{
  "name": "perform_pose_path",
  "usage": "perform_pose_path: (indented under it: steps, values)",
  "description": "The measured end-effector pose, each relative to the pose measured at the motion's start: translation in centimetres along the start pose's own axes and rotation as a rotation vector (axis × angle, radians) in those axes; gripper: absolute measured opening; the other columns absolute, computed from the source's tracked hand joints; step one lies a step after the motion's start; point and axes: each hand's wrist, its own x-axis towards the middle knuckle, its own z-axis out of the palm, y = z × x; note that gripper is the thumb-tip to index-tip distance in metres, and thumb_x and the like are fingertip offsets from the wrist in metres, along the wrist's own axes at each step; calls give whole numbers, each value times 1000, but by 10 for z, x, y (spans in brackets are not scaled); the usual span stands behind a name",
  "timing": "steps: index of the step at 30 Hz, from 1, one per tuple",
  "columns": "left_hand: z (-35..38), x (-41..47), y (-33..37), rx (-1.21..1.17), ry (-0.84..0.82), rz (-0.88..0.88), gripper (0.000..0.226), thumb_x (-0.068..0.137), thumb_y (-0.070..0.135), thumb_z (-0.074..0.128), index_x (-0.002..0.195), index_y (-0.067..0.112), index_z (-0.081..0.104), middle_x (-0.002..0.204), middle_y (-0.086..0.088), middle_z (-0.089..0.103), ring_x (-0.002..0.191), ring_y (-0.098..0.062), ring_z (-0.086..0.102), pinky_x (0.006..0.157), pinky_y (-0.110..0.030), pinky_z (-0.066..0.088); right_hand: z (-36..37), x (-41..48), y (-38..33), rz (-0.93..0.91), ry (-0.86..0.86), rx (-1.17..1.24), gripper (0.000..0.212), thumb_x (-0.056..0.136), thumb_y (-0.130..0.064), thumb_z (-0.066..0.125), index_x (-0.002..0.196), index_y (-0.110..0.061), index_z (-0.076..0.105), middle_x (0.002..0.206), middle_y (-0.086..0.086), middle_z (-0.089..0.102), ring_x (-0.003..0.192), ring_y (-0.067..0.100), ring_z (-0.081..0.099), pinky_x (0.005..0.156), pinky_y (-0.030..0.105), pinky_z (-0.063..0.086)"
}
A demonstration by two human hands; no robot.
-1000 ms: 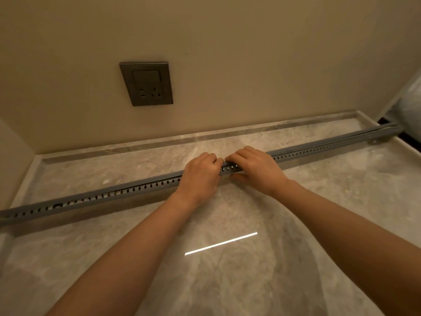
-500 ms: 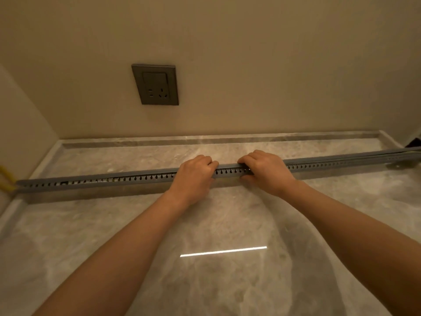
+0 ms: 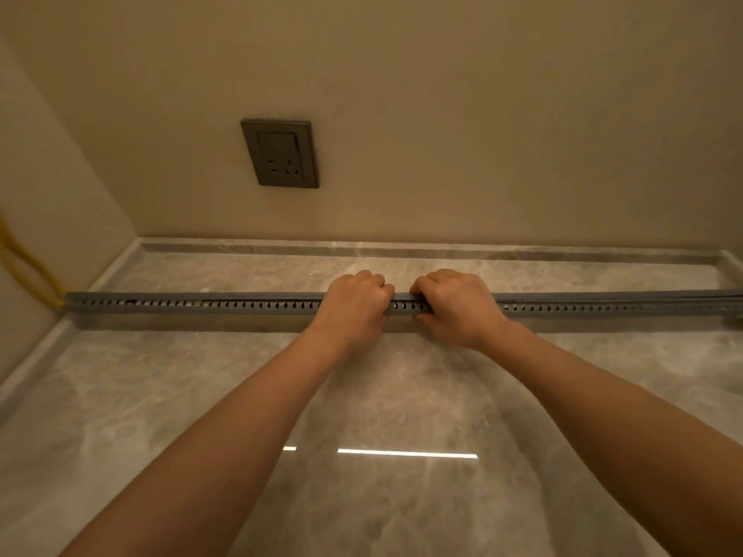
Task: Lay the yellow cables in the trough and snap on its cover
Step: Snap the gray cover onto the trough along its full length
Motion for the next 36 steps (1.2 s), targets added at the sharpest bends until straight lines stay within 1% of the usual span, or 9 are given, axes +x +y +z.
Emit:
perform_pose_path:
  steps: [5,7,11,14,18,23,28,31,36]
  values:
    - [2,9,28,-4,38,-29,15,86,17,51,90,7,62,87,-11,67,81,-29,60,62,-32,30,1,0,4,16,20,37,33,82,-40,58,103,-15,61,96,4,66,92,24,58,63,31,38]
    - [3,10,29,8,48,-26,15,88,15,50,92,6,62,87,-12,67,81,-28,60,61,-32,30,2,0,5,36,35,70,34,82,-41,58,104,-16,62,96,4,66,92,24,58,64,31,39]
    - [6,10,27,23,63,3,19,90,19,48,98,7,60,91,-9,67,85,-26,60,61,-30,30,5,-4,5,68,79,131,28,82,-36,61,104,-19,62,95,2,66,92,22,58,65,30,41]
    - [7,11,25,39,63,5,20,92,23,46,100,10,58,95,-6,66,88,-23,59,61,-29,28,7,-7,5,77,120,181,25,81,-30,64,102,-17,63,94,2,67,91,22,57,67,34,46]
    - [8,11,24,62,53,21,19,92,25,46,99,11,58,96,-5,65,88,-23,59,60,-30,30,9,-17,10,71,175,214,25,76,-22,69,100,-14,65,90,3,67,86,22,58,66,30,41]
    - [11,14,23,75,31,31,24,92,31,49,102,11,56,98,-6,65,91,-23,59,61,-31,30,5,-29,26,26,205,134,29,68,-15,74,96,-10,67,85,4,69,78,25,61,61,33,47]
    - [12,13,22,73,39,41,24,92,32,50,100,11,57,96,-5,65,89,-23,59,60,-30,31,1,-30,37,-42,145,-3,30,68,-18,75,95,-10,66,84,6,68,75,26,61,56,34,48]
    - [12,12,23,82,36,44,24,92,31,49,101,10,57,96,-5,65,89,-23,59,60,-30,31,1,-24,36,-24,117,-37,24,70,-20,69,92,-10,64,81,6,66,73,27,60,54,33,43]
    - [12,12,22,86,31,50,24,93,30,47,100,10,57,95,-5,65,87,-22,59,60,-30,32,1,-18,40,-36,64,-76,24,75,-25,60,96,-14,62,87,3,66,78,26,59,57,29,36]
